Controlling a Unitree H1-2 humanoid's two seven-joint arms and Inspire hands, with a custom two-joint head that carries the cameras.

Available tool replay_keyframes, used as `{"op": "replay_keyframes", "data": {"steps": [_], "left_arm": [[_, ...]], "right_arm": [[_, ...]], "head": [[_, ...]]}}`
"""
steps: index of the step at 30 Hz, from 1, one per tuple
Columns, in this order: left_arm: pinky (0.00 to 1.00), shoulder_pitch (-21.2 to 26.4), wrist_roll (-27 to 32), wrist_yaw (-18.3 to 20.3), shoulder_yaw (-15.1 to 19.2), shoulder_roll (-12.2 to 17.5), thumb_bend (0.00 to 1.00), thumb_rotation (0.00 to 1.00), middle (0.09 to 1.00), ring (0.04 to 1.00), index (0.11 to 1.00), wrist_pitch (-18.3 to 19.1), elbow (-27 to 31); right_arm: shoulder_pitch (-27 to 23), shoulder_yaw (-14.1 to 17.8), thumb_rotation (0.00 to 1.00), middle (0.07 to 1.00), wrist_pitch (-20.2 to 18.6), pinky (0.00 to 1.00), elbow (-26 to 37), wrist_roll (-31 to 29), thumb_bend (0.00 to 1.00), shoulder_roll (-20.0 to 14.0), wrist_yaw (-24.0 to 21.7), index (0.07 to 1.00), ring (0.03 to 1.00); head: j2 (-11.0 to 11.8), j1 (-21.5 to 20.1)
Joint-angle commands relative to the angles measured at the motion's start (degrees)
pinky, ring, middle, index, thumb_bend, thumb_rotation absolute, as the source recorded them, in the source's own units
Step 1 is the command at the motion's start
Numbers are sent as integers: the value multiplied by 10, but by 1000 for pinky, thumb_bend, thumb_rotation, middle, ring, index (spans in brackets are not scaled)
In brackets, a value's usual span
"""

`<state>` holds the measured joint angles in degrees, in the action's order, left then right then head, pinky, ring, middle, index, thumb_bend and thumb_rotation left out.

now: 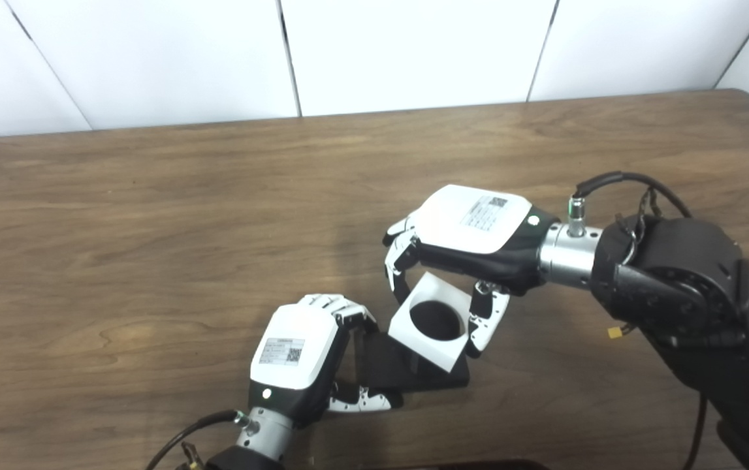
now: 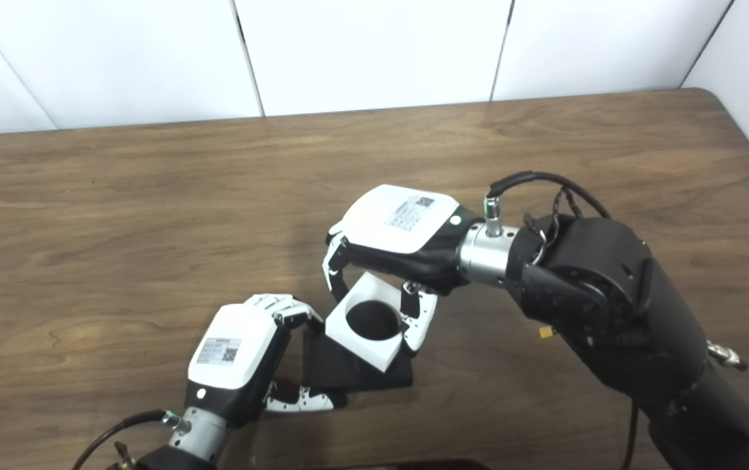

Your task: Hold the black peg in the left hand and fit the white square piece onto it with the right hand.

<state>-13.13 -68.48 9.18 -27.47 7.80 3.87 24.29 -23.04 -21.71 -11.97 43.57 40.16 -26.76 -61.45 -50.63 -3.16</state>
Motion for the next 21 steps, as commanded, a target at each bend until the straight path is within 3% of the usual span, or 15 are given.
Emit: {"op": "replay_keyframes", "data": {"steps": [1,17,21], "left_arm": [[799,0,-13,10,-5,-11,522,51,700,779,485,1,2],[795,1,-15,9,-7,-14,523,51,699,778,485,1,3],[793,2,-13,8,-7,-14,523,51,697,776,485,0,3]], "right_arm": [[-15,3,131,737,17,856,8,6,524,0,14,483,864],[1,4,133,730,37,849,-3,12,524,6,30,484,862],[-3,1,144,744,33,847,-1,20,525,4,15,490,868]], "head": [[-1,0],[-1,2],[-1,2]]}}
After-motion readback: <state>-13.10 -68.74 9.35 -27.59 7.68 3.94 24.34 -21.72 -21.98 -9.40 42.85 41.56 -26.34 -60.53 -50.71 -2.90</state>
